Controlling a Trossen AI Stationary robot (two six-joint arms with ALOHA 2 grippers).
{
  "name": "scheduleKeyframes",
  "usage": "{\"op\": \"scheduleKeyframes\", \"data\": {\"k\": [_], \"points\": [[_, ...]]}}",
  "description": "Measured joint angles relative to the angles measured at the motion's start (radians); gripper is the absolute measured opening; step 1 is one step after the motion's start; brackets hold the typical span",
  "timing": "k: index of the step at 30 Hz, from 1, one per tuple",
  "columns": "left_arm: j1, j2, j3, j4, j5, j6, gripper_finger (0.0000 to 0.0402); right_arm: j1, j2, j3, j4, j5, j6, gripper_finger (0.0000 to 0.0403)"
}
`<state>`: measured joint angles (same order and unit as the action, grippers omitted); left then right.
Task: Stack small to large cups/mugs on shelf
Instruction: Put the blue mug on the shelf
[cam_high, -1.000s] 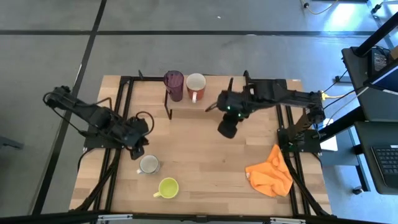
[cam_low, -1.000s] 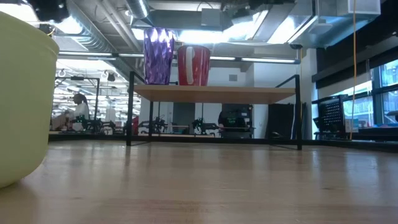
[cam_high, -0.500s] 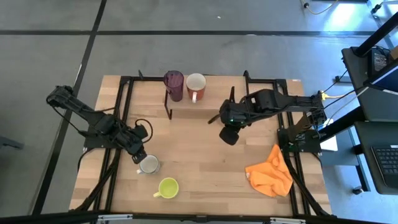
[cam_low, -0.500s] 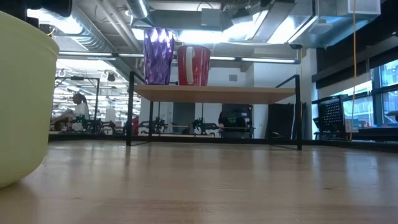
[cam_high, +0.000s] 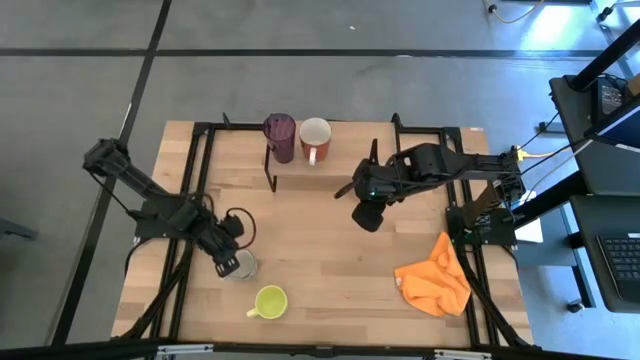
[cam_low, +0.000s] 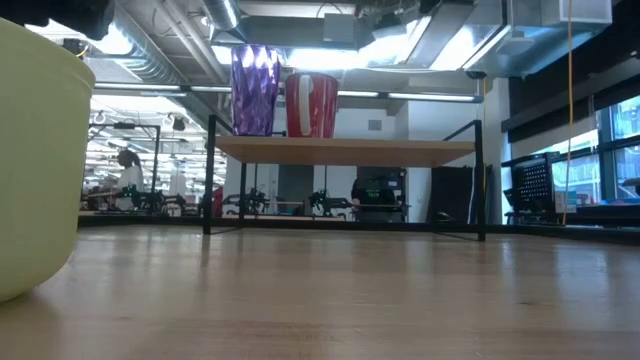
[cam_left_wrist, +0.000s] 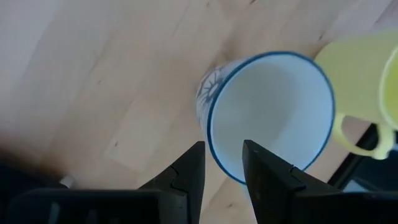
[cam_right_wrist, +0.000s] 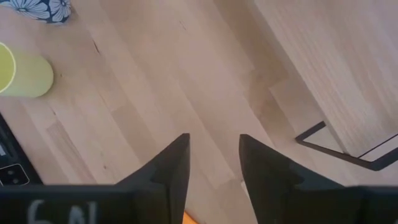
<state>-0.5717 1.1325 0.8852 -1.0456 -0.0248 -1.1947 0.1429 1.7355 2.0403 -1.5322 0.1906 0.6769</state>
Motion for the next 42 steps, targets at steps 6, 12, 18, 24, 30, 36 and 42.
{"op": "scheduleKeyframes", "data": {"k": [6, 12, 18, 24, 30, 36, 42], "points": [[-0.020, 0.068, 0.000, 0.008, 0.001, 0.000, 0.0102, 0.000, 0.000, 0.000, 0.000, 0.000, -0.001, 0.0140], [-0.020, 0.107, 0.000, 0.029, -0.006, -0.001, 0.0102, 0.000, 0.000, 0.000, 0.000, 0.001, -0.001, 0.0140], [-0.002, 0.120, -0.001, 0.074, -0.006, -0.008, 0.0084, 0.000, 0.000, 0.000, -0.001, 0.001, 0.000, 0.0140], [0.037, 0.119, -0.001, 0.082, -0.007, -0.010, 0.0038, 0.000, 0.000, -0.001, -0.019, 0.001, 0.001, 0.0138], [0.074, 0.119, -0.001, 0.082, -0.050, -0.076, 0.0009, 0.009, -0.005, -0.001, -0.040, 0.001, 0.004, 0.0116], [0.132, 0.119, -0.001, 0.095, -0.078, -0.176, 0.0007, 0.049, -0.079, -0.001, -0.040, 0.096, 0.067, 0.0093], [0.203, 0.119, -0.001, 0.133, -0.138, -0.275, 0.0007, 0.114, -0.183, -0.001, -0.040, 0.204, 0.218, 0.0083]]}}
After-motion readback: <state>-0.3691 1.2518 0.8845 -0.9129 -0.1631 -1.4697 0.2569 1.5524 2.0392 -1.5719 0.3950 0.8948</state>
